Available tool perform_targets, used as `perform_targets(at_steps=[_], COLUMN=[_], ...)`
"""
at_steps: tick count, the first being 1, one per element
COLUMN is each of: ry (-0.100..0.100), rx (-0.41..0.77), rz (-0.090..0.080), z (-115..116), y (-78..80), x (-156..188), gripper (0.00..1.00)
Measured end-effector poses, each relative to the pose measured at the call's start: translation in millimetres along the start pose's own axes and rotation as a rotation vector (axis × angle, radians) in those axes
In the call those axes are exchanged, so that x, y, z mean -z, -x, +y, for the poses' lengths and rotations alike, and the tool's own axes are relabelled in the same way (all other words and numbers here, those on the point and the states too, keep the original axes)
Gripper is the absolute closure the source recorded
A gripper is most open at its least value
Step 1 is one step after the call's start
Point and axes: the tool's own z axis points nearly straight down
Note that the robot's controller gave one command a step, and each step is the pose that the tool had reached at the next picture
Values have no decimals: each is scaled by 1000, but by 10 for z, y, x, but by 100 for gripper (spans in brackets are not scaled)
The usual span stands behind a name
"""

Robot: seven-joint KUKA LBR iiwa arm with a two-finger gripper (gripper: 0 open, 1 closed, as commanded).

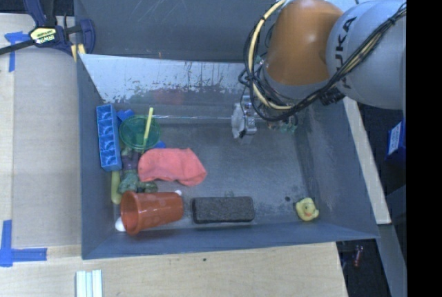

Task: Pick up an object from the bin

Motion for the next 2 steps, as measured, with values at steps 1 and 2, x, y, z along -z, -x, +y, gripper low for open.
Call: perform_targets(at_steps=[1,2], ry=[1,2], rx=[229,178], rz=[0,1], z=[-341,4], y=[-3,-184], x=[371,141], gripper=[100,100])
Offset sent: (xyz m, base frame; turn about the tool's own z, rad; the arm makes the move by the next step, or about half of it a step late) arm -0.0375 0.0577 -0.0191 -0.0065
